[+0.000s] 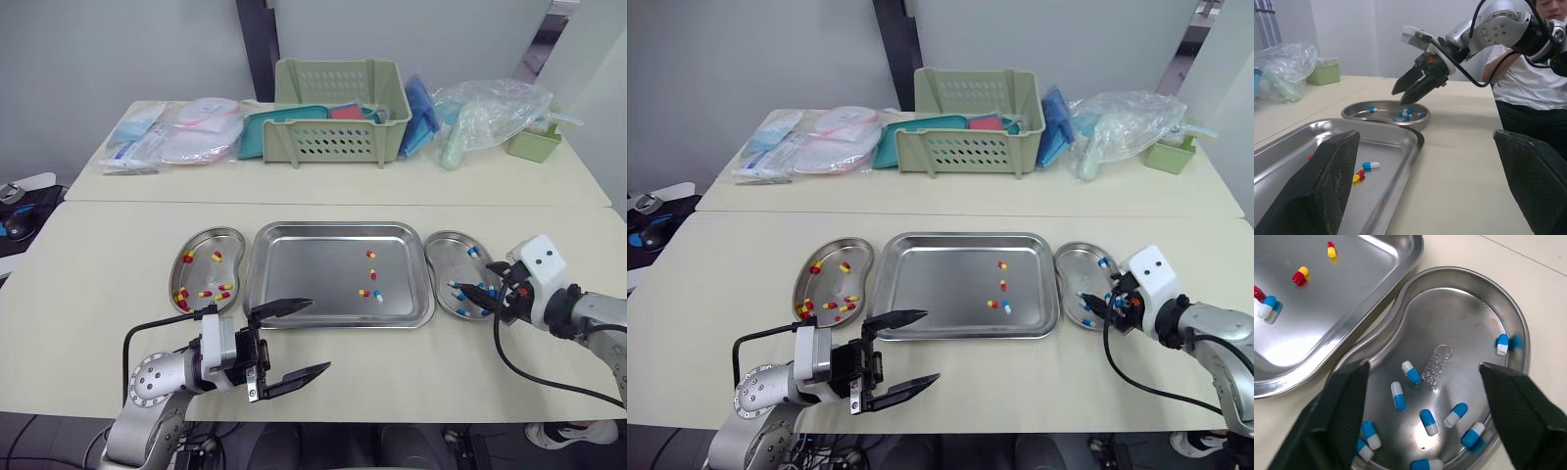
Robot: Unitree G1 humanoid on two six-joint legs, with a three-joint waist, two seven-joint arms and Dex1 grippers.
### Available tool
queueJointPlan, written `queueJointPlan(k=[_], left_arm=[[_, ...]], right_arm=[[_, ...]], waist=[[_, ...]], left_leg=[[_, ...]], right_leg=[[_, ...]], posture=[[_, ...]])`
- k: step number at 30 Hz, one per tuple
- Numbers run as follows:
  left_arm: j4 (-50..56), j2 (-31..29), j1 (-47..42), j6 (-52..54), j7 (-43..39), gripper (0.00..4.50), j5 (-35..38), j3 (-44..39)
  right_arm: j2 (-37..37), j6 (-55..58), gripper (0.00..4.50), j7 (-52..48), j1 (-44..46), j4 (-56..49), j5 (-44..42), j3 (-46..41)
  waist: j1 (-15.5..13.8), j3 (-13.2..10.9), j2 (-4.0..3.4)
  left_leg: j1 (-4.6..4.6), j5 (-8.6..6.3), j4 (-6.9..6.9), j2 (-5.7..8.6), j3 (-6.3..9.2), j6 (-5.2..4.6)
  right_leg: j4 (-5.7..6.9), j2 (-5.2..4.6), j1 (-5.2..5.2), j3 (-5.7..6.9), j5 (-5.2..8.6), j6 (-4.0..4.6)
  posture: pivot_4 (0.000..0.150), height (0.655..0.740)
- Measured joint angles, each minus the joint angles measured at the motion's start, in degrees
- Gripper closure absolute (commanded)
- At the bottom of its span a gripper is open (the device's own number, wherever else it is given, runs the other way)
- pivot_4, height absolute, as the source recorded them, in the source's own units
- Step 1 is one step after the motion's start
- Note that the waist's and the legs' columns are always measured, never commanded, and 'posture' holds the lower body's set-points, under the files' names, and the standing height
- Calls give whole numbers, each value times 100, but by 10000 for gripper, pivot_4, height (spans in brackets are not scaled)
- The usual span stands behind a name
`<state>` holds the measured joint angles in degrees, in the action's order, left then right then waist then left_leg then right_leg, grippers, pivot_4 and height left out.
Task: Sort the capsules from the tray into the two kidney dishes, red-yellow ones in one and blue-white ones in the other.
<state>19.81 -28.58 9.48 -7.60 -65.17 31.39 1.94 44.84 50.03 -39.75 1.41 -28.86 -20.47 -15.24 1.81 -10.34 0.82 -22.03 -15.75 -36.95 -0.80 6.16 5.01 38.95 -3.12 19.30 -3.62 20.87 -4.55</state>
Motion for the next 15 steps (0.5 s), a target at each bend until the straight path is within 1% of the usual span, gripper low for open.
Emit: queueJointPlan(k=[3,6,9,13,15], left_arm=[[13,2,11,69,292,0,-41,-69],[79,-48,-3,464,1042,0,-259,-431],[201,-297,112,921,1779,0,-424,-1082],[134,-689,503,1425,2145,0,-423,-2013],[-149,-883,674,1745,2223,0,-314,-2510]], right_arm=[[128,-689,6340,-205,-382,-1,133,-43],[233,-1422,6340,-359,-719,6,347,-151],[301,-2237,6340,-704,-1016,201,372,-455],[428,-3342,6340,-1302,-1205,799,359,-822],[600,-3837,6340,-1711,-1245,1190,334,-972]], waist=[[-7,-1,1],[0,-2,3],[10,-5,8],[8,-6,9],[8,-6,8]], left_leg=[[0,0,-1,0,0,0],[4,0,-1,0,2,0],[5,0,1,-1,0,0],[7,0,0,-1,-2,0],[12,0,0,-1,-2,0]], right_leg=[[-1,-1,-1,0,0,0],[0,0,-2,0,0,0],[0,1,-4,-1,0,-1],[-1,-1,-6,-1,0,-1],[1,0,-9,-1,0,0]], posture=[[1500,7400],[1500,7400],[1500,7400],[1500,7400],[1500,7400]])
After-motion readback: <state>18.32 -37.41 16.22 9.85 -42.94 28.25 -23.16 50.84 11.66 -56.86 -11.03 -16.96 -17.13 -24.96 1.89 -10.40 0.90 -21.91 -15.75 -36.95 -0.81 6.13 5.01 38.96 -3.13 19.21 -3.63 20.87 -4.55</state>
